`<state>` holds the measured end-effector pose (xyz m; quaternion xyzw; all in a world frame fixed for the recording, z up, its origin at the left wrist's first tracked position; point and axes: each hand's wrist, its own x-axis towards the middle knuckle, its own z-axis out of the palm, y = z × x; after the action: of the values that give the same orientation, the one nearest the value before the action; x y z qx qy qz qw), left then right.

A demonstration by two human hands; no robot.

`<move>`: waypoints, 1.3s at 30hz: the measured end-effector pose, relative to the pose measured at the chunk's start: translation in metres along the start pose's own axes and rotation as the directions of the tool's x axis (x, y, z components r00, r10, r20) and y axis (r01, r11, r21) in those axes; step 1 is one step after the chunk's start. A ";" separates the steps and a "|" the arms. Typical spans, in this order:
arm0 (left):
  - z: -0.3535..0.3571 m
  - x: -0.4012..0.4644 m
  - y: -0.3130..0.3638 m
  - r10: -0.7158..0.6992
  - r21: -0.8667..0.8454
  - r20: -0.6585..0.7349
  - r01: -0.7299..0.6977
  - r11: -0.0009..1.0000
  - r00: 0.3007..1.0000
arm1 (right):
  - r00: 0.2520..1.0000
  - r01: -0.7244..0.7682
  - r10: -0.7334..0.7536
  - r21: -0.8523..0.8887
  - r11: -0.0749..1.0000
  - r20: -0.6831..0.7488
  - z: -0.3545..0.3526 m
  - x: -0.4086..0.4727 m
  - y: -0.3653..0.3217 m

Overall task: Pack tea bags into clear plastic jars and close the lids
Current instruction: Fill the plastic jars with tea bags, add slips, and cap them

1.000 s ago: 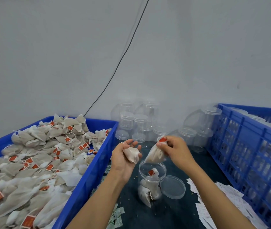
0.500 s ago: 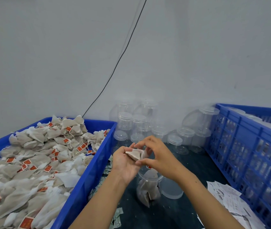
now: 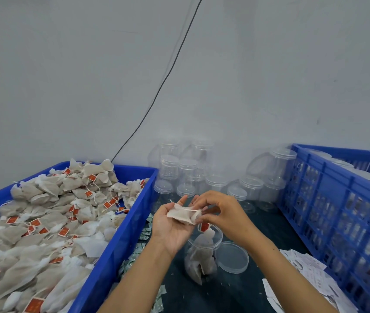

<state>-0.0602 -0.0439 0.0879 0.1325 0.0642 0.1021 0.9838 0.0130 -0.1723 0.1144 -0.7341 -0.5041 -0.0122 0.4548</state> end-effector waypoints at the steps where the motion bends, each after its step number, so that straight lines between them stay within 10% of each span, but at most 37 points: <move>1: 0.001 -0.001 0.000 -0.002 -0.001 -0.001 0.002 1.000 1.000 | 1.000 0.013 -0.014 -0.021 1.000 -0.014 -0.001 0.001 0.000; 8: 0.005 -0.003 -0.001 0.074 0.247 -0.039 -0.062 0.967 0.997 | 0.966 -0.076 0.095 0.088 0.993 -0.239 -0.008 0.009 0.001; 13: 0.002 0.003 -0.004 0.351 0.636 -0.015 -0.262 0.726 0.936 | 0.946 -0.125 0.130 0.034 0.992 -0.299 -0.019 0.012 0.000; 25: -0.015 0.003 -0.003 0.641 0.751 -0.026 -0.408 0.519 0.767 | 0.891 0.072 0.280 -0.720 0.690 0.357 0.022 0.020 0.012; 34: -0.053 0.005 0.006 0.639 0.760 -0.233 -0.272 0.589 0.733 | 0.783 0.082 0.428 -0.757 0.648 0.451 0.029 0.023 0.010; 39: -0.076 0.008 0.012 0.583 0.741 -0.338 -0.172 0.649 0.739 | 0.907 -0.061 0.342 -0.727 0.683 0.246 0.019 0.015 0.004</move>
<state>-0.0660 -0.0120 0.0179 0.4503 0.3454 0.3186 0.7592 0.0148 -0.1486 0.1083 -0.8921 -0.4500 -0.0170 0.0369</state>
